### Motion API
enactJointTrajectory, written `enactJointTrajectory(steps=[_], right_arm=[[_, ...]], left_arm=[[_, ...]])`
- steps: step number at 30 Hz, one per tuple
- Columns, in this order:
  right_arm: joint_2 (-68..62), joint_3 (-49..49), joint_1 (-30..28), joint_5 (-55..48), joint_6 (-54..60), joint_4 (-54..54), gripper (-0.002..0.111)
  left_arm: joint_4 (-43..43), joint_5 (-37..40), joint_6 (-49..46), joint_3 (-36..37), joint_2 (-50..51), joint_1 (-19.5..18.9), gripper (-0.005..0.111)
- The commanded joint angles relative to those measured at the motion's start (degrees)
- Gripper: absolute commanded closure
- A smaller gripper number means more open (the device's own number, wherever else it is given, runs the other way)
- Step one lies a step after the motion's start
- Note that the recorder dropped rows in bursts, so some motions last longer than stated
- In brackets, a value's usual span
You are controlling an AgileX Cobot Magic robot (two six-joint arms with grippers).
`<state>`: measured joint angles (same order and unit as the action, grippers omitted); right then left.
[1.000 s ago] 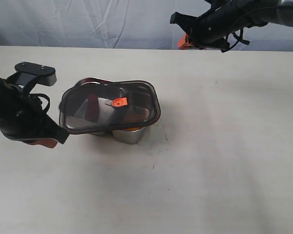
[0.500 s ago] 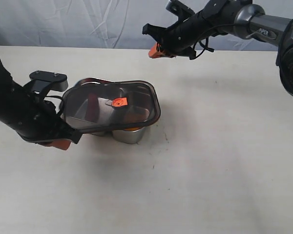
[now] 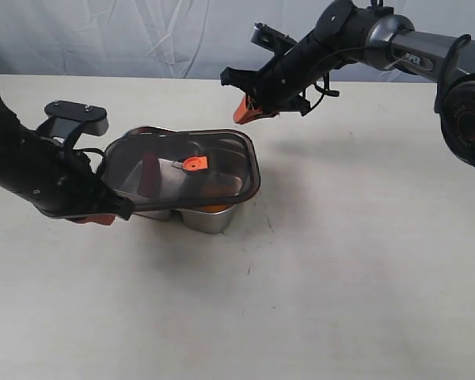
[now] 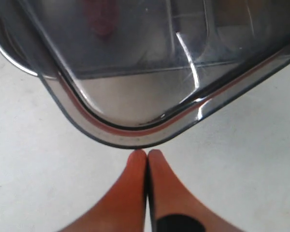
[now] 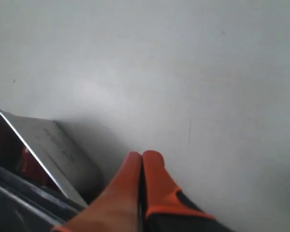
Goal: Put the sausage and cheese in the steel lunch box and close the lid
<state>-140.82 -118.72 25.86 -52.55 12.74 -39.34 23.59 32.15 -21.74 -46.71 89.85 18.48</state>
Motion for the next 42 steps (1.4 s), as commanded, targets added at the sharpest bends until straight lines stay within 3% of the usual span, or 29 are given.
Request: enactJointTrajectory(steps=[1,23,31,39,42], right_arm=[[0.3,-0.4,0.1,-2.6,0.2,0.4,0.109],[4.0,-0.4,0.2,-10.5,0.8,4.6,0.109],[4.6,-0.4,0.2,-9.3,0.8,9.1,0.109],[4.5,-0.4,0.2,-7.0,-0.7,13.4,0.109],[4.5,-0.4,0.2,-6.4,-0.7,13.4,0.109]], left_arm=[[-1.2,-1.5,-0.1,-0.1,0.1,0.1,0.107],[-2.7,-1.8,0.1,-1.6,4.1,0.0,0.107],[-6.7,-1.8,0.9,-4.3,4.1,-0.3,0.107],[-17.9,-0.3,10.6,-4.3,4.1,-0.3,0.107],[-18.3,-0.3,11.3,-4.3,4.1,-0.3,0.107]])
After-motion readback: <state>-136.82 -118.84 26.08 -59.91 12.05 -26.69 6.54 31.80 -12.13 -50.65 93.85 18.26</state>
